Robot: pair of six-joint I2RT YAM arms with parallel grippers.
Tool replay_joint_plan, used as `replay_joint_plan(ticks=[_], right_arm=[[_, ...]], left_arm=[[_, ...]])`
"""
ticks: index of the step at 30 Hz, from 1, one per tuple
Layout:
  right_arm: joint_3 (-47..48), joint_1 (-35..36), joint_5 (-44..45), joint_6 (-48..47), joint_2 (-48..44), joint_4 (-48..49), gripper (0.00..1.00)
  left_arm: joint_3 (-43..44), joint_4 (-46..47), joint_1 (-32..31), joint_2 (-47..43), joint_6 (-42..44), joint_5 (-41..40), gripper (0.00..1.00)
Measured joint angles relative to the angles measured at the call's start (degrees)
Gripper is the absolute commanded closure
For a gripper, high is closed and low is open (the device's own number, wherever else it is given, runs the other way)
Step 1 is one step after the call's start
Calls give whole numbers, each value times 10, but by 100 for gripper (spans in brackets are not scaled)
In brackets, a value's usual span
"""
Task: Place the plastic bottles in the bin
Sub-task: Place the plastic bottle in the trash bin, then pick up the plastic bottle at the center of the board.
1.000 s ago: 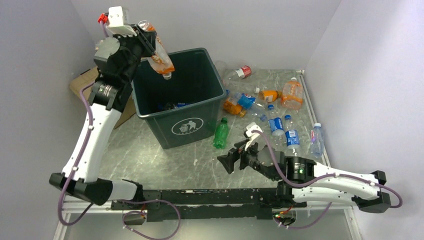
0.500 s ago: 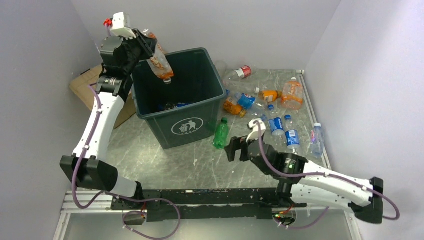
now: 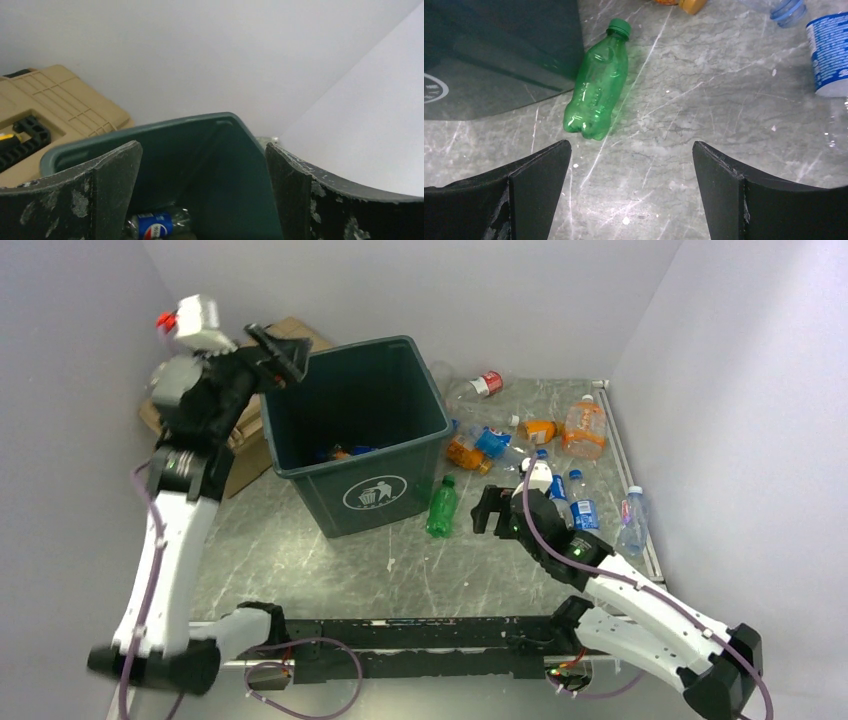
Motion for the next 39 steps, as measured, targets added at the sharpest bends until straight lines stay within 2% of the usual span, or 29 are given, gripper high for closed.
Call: replay_joint_plan(ticks=[3, 6, 9, 10, 16, 23, 28, 39], right_arm=[[-28, -28, -32, 13, 6, 39, 9], [-71, -44, -61, 29, 22, 89, 11], [-123, -47, -87, 44, 56, 155, 8], [-132, -47, -92, 48, 68, 167, 6], [-134, -50, -122, 81, 160, 259, 1], [-55, -81, -137, 134, 282, 317, 1], [-37, -108, -167, 160, 352, 354, 1], [-19, -106, -215, 167, 397, 380, 8]], left_arm=[[-37, -27, 0, -107, -29, -16, 4], [-125, -20, 0, -235, -80, -23, 5], [-239, -10, 0, -361, -145, 2, 3], [-258, -16, 0, -377, -158, 10, 3], [-271, -103, -6, -377, -179, 27, 2], [-269, -109, -14, -391, -191, 40, 3], [-269, -124, -21, -406, -193, 40, 3], [-268, -149, -26, -426, -189, 30, 3]])
